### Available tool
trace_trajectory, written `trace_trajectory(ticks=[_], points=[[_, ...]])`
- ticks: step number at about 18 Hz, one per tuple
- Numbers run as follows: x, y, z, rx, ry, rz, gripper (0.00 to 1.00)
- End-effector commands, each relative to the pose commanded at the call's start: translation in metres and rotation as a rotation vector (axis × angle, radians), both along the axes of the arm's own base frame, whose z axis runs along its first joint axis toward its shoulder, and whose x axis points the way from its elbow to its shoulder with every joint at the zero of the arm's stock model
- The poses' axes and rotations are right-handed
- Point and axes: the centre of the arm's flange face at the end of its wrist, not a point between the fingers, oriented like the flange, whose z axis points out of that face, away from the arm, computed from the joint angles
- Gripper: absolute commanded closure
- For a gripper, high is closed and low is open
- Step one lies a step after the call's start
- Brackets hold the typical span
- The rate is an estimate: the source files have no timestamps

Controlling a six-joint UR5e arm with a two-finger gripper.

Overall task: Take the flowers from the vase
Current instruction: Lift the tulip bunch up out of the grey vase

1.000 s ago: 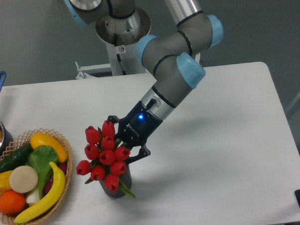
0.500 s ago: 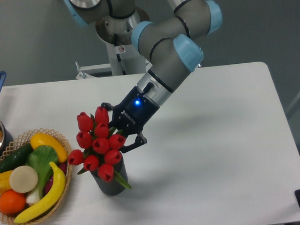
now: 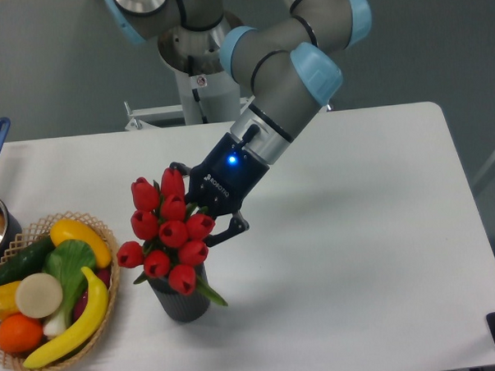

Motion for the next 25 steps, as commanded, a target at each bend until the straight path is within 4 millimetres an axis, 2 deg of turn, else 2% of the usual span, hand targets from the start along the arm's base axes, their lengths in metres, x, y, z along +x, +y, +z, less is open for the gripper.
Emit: trace_trajectory(ticks=[8,18,20,23,25], points=[[0.001,-0.003,0.061,0.036,-0.044,0.054,0.56],[0.010,-0.017,0.108,0.083,-0.025,0.071,0.56],[0.001,-0.025,0.110,0.085,-0.013,0.092,0.56],[-0.020,-0.048,0.118,0.096,0.034,0.139,0.56],[-0.025,-0.056,0.119,0.101,0.054,0.149,0.56]])
